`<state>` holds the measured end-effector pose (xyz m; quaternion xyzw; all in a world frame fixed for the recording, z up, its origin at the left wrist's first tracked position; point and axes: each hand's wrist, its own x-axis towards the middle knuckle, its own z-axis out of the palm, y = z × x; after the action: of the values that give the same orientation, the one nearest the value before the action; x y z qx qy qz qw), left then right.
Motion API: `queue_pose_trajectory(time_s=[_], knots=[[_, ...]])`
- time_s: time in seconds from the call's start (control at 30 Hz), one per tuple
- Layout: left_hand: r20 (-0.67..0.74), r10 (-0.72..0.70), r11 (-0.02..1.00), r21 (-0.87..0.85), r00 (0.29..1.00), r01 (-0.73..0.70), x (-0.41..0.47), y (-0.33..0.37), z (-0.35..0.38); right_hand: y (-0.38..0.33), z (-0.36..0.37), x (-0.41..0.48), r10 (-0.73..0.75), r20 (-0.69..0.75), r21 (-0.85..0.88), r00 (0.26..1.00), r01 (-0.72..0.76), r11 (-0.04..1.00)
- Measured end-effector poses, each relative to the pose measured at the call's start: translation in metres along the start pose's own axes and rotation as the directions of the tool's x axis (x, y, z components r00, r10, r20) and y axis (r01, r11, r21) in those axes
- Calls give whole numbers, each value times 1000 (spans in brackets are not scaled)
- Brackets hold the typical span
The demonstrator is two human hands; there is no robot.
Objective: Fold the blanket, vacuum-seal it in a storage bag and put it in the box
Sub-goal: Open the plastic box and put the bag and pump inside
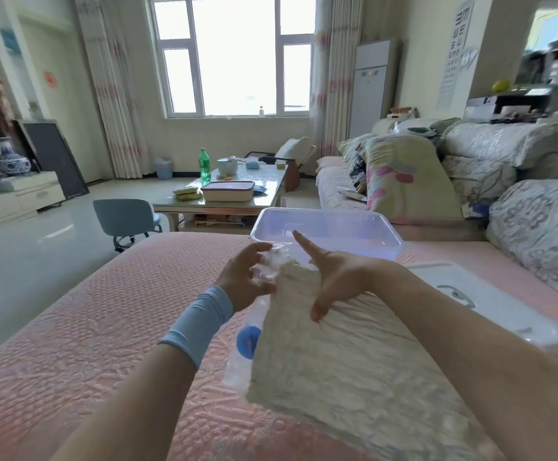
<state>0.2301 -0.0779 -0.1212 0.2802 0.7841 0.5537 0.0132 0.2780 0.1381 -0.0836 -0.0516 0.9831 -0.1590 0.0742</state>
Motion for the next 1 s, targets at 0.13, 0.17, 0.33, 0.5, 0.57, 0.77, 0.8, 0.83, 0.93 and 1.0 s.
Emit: queue_pose_trajectory(time_s=[0.13,0.17,0.33,0.5,0.57,0.77,0.8,0.83,0.93,1.0], knots=[[44,-22,1000,-3,999,22,-10,2,0,-14,7,-7,26,-41,-62,999,-29,998],[60,-60,997,-51,996,63,-12,2,-3,-18,10,-11,22,-64,-76,998,-26,997],[133,-79,992,-84,988,91,-19,19,-25,-50,8,-30,-28,-314,-284,949,-65,957],[145,-57,993,-92,988,71,-30,33,-45,-84,38,-49,-324,-559,-624,763,-130,771],[268,-148,937,-270,952,222,-46,24,-50,-86,77,-59,-366,-495,-735,788,-154,661],[309,-483,875,133,819,466,-79,-18,-19,-77,150,-76,-416,-350,-668,840,87,739],[288,-487,873,181,825,452,-79,-20,-13,-75,155,-77,-341,-271,-584,900,128,802],[275,-497,866,213,823,452,-79,-22,-9,-73,159,-79,-258,-210,-492,943,126,862],[301,-543,838,258,784,481,-78,-24,2,-60,167,-89,-18,-213,-250,977,-37,968],[314,-520,790,530,795,307,-78,-29,9,-48,174,-96,118,-176,-284,977,-165,944]])
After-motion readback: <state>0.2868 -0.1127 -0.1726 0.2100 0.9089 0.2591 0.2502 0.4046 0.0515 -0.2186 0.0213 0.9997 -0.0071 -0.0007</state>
